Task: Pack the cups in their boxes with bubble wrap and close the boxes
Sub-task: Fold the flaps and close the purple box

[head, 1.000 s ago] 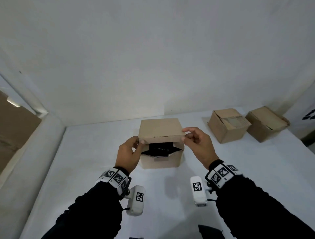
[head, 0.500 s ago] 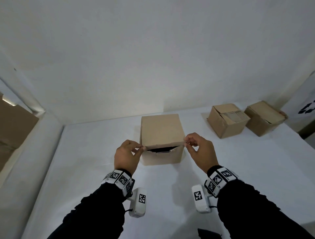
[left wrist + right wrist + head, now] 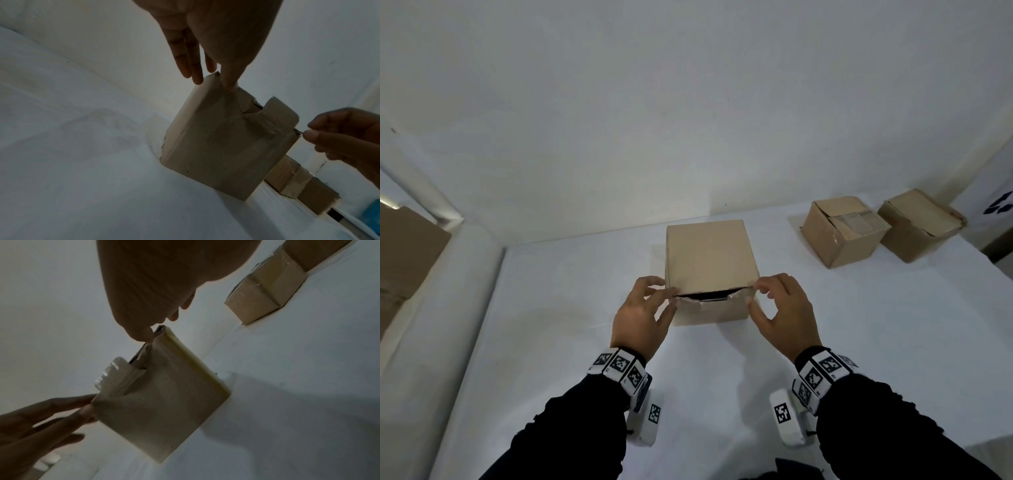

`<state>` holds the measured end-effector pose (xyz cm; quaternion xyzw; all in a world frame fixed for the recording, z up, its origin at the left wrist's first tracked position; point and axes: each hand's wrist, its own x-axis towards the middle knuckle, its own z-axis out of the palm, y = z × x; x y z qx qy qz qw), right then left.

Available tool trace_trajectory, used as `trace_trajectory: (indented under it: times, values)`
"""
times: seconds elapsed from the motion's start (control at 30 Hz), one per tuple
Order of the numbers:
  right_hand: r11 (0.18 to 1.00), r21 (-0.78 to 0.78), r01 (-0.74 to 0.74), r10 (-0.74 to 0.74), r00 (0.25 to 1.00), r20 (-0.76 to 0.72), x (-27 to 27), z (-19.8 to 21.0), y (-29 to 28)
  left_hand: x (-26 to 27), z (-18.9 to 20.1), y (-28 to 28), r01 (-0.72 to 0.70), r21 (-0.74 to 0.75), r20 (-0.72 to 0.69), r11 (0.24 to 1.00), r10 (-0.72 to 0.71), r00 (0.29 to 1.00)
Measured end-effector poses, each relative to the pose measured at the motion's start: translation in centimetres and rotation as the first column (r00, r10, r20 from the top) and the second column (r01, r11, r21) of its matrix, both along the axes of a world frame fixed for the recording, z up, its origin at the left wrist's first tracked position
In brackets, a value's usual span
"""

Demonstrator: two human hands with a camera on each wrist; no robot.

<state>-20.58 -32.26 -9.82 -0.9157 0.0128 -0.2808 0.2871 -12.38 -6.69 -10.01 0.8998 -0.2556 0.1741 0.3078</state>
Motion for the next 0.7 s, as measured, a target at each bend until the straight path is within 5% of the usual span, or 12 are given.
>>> trace_trajectory:
  times: [0.17, 0.3, 0.7]
  values:
    - [0.968, 0.247, -0.048, 0.082, 0.988, -0.130, 0.3, -2.0, 3.8, 0.6, -0.1, -0.5, 0.057, -0.005, 0.055, 0.998, -0.057, 0.997]
    - [0.829, 0.551, 0.098, -0.016, 0.988, -0.151, 0.7, -2.3, 5.8, 0.6, 0.0, -0.7, 0.104, 0.020, 0.056, 0.994, -0.105, 0.993]
    - [0.735, 0.656, 0.173, -0.048, 0.978, -0.203, 0.6, -2.3, 6.0, 1.8, 0.4, -1.4, 0.121, -0.031, 0.017, 0.992, -0.121, 0.993]
